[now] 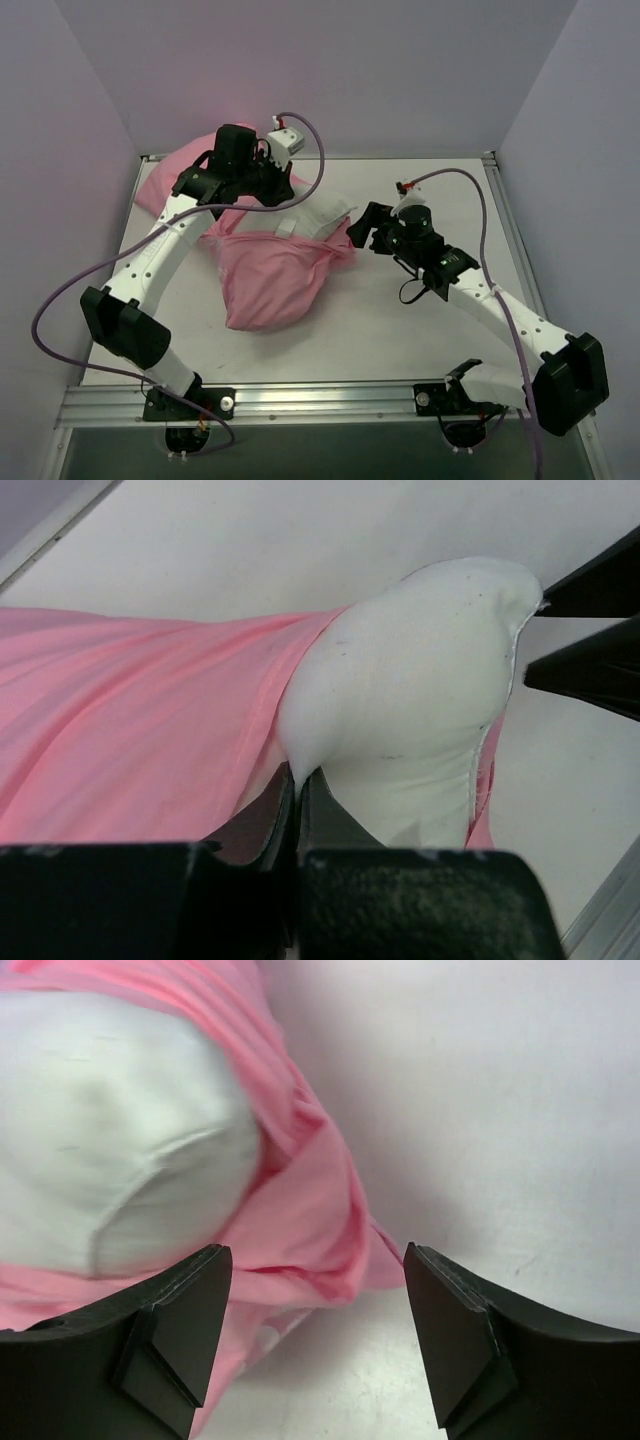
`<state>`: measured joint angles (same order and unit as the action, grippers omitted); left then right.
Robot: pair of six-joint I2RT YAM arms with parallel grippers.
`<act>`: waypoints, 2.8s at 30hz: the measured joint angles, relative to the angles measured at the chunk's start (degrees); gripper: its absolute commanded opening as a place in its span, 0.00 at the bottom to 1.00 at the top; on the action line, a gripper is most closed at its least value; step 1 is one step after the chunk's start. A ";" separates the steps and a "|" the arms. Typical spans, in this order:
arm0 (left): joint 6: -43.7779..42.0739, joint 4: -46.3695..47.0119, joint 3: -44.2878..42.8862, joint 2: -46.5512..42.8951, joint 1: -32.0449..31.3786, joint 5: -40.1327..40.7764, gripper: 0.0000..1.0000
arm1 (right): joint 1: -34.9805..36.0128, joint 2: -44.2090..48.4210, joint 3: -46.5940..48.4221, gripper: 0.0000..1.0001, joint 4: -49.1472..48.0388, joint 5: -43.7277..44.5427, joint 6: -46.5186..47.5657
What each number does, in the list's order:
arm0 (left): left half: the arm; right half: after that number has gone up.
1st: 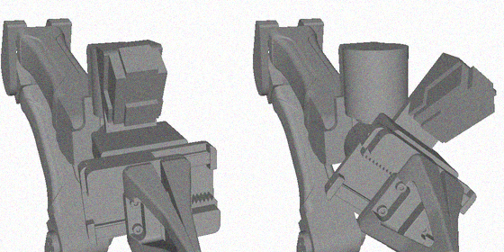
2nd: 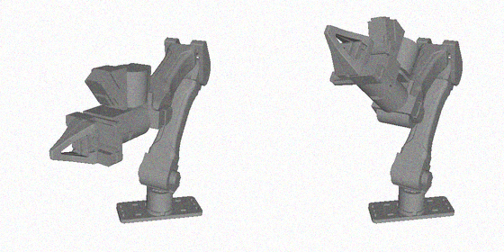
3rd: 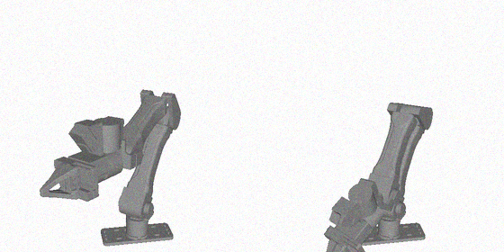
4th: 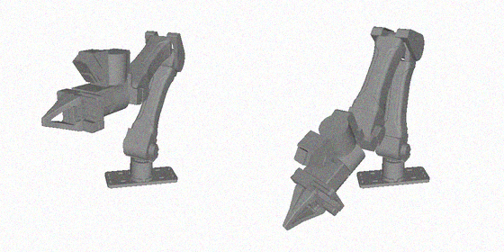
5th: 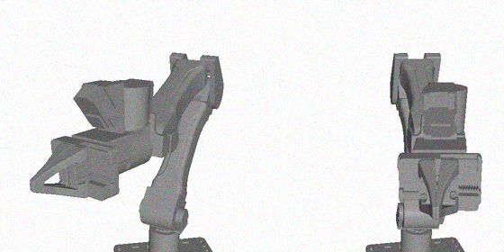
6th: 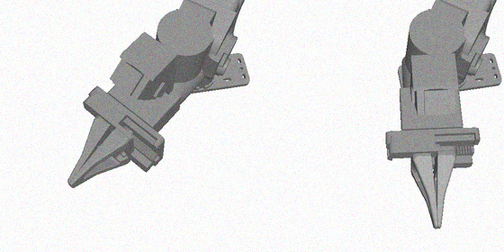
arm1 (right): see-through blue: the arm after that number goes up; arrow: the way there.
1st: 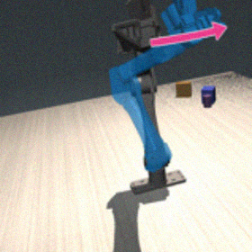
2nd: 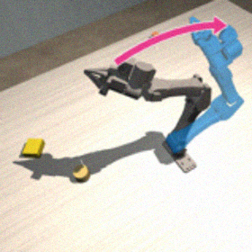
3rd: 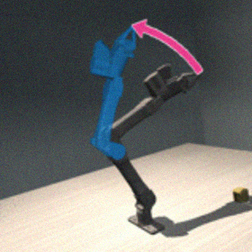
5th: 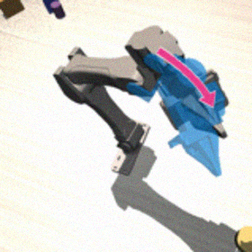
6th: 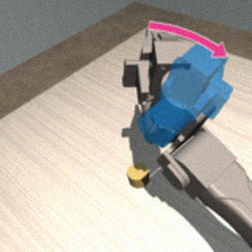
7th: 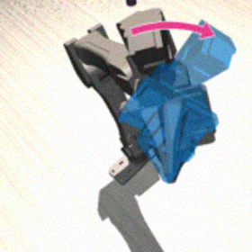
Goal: Remove the pillowcase from the pillow
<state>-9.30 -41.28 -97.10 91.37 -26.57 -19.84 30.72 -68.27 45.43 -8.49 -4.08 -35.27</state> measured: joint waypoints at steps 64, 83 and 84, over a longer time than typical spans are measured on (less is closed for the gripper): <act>15.17 -6.05 -30.36 18.34 5.70 5.40 0.02 | 10.84 -13.20 -16.31 0.16 -30.18 1.73 -9.38; 15.52 -0.61 -20.46 12.72 4.17 6.60 0.02 | 9.22 2.58 8.92 1.00 0.83 -0.70 6.49; 15.52 -0.61 -20.46 12.72 4.15 6.62 0.02 | 9.75 1.09 8.92 1.00 -0.15 -1.22 5.81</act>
<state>6.22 -41.89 -117.56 104.09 -22.41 -13.21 40.47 -67.18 54.35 -8.64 -5.30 -29.45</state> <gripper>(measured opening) 0.051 0.994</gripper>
